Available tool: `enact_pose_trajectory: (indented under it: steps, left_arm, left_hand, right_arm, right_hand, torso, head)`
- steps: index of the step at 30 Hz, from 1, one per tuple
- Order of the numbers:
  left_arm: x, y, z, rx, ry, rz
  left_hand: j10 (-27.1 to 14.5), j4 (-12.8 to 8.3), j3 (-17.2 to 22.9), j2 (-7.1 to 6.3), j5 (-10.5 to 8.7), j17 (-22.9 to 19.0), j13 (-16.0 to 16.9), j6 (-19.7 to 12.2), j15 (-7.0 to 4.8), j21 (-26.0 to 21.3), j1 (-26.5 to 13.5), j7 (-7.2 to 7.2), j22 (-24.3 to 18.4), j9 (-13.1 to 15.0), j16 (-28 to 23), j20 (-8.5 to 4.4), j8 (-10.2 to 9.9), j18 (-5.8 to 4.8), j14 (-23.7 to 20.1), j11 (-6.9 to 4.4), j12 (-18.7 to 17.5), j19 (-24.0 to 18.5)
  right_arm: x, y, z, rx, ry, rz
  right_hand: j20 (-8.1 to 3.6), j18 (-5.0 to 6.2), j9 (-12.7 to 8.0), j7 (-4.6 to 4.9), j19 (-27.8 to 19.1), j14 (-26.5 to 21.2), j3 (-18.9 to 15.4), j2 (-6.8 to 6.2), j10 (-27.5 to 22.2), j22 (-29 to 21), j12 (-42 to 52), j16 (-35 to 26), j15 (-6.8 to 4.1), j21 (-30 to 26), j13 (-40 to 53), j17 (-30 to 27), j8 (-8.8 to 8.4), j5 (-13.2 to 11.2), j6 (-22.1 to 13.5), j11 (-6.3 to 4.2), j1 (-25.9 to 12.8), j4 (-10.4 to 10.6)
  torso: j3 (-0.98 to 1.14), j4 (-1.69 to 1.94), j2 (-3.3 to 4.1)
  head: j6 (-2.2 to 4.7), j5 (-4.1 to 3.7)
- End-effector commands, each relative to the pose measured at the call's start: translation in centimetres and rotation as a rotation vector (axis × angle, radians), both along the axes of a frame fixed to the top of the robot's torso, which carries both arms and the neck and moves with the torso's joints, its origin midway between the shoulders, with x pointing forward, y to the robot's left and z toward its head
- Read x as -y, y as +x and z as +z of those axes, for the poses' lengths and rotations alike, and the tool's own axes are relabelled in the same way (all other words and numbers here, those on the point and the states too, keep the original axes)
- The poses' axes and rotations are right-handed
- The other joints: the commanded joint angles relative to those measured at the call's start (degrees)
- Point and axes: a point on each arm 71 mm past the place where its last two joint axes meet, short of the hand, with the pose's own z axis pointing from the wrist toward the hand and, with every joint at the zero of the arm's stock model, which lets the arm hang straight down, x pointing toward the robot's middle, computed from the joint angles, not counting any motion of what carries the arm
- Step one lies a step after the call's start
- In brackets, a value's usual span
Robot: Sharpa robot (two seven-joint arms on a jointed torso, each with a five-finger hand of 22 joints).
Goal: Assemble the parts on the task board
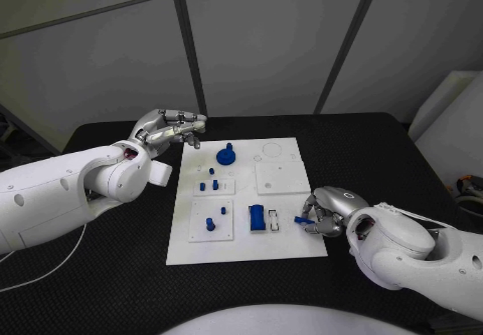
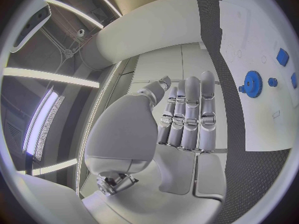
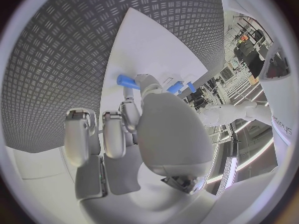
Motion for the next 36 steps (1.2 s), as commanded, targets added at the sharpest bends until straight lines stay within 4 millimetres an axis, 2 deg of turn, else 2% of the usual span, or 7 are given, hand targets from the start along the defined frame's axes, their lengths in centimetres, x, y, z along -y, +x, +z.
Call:
enact_pose_trajectory:
  steps: [1, 12, 19, 28, 32, 36]
  left_arm:
    - [0.2, 0.0, 0.2, 0.01, -0.01, -0.011]
    - [0.3, 0.0, 0.2, 0.01, -0.011, -0.014]
    - [0.4, 0.0, 0.2, 0.01, -0.012, -0.016]
    - [0.4, 0.0, 0.2, 0.008, -0.012, -0.02]
    - [0.4, 0.0, 0.2, 0.007, -0.012, -0.021]
    - [0.5, 0.0, 0.2, 0.007, -0.013, -0.022]
  left_hand:
    - [-0.4, 0.0, -0.3, 0.48, 0.09, 0.0, 0.1, -0.5, -0.06, -0.3, -0.2, 0.06, -0.1, 0.0, -0.3, 0.29, 0.2, -0.14, -0.3, 0.09, 0.3, -0.2]
    - [-0.4, 0.0, -0.3, 0.48, 0.09, 0.0, 0.1, -0.5, -0.06, -0.3, -0.2, 0.06, -0.1, 0.0, -0.3, 0.29, 0.2, -0.14, -0.3, 0.09, 0.3, -0.2]
    - [-0.4, 0.0, -0.3, 0.48, 0.09, 0.0, 0.1, -0.5, -0.06, -0.3, -0.2, 0.06, -0.1, 0.0, -0.3, 0.29, 0.2, -0.14, -0.3, 0.09, 0.3, -0.2]
    - [-0.4, 0.0, -0.3, 0.48, 0.09, 0.0, 0.1, -0.5, -0.06, -0.3, -0.2, 0.06, -0.1, 0.0, -0.3, 0.29, 0.2, -0.14, -0.3, 0.09, 0.3, -0.2]
    - [-0.4, 0.0, -0.3, 0.48, 0.09, 0.0, 0.1, -0.5, -0.06, -0.3, -0.2, 0.06, -0.1, 0.0, -0.3, 0.29, 0.2, -0.14, -0.3, 0.09, 0.3, -0.2]
    - [-0.4, 0.0, -0.3, 0.48, 0.09, 0.0, 0.1, -0.5, -0.06, -0.3, -0.2, 0.06, -0.1, 0.0, -0.3, 0.29, 0.2, -0.14, -0.3, 0.09, 0.3, -0.2]
  right_arm:
    - [0.0, -0.3, 0.2, -0.012, 0.113, -0.065]
    - [-1.4, -0.5, 0.9, 0.004, 0.268, -0.068]
    - [-2.1, -0.2, 0.4, -0.036, 0.284, -0.068]
    - [-3.1, 0.4, -0.9, -0.141, 0.234, -0.043]
    - [-3.7, 0.5, -1.2, -0.163, 0.224, -0.029]
    - [-4.3, 0.6, -1.3, -0.166, 0.229, -0.023]
  right_hand:
    - [-0.46, -0.37, 1.0, -0.7, 3.3, 4.3, 0.5, -0.36, 0.4, 12.6, 0.4, 0.2, -0.26, 0.3, 0.1, 7.2, 0.23, 0.2, 0.7, -0.07, -0.7, 0.0]
    - [-0.6, -0.5, 1.7, -0.95, 3.6, 4.5, 2.0, -1.18, 1.1, 12.9, 1.3, 0.6, -0.41, 0.7, 0.8, 7.8, 0.71, 0.1, 0.9, -0.27, -2.5, 1.1]
    - [-0.68, -0.53, 2.1, -1.13, 3.7, 4.5, 2.6, -1.41, 1.4, 13.0, 1.6, 0.7, -0.5, 0.8, 1.0, 8.0, 1.04, 0.0, 1.0, -0.39, -4.0, 2.1]
    - [-0.82, -0.56, 2.8, -1.37, 3.8, 4.5, 2.9, -1.12, 1.9, 13.1, 2.1, 0.8, -0.64, 0.9, 1.5, 8.2, 1.65, -1.3, 1.4, -0.57, -8.4, 4.0]
    - [-0.9, -0.57, 3.2, -1.5, 3.8, 4.5, 2.6, -0.97, 2.2, 13.2, 2.5, 0.9, -0.73, 1.0, 1.8, 8.3, 1.95, 0.7, 1.5, -0.67, -10.1, 3.9]
    - [-0.94, -0.58, 3.4, -1.56, 3.9, 4.6, 2.4, -0.79, 2.4, 13.2, 2.9, 0.9, -0.77, 1.0, 2.0, 8.3, 2.13, 1.1, 1.7, -0.72, -10.8, 4.0]
  torso:
    - [0.01, -0.06, 0.05]
    - [0.02, -0.02, 0.04]
    - [-0.01, 0.01, 0.07]
    - [-0.01, 0.01, 0.11]
    - [0.02, -0.06, 0.1]
    - [0.0, -0.06, 0.06]
  head:
    - [0.07, 0.01]
    - [-0.04, 0.06]
    - [-0.08, 0.12]
    - [-0.24, 0.32]
    - [-0.3, 0.33]
    - [-0.33, 0.39]
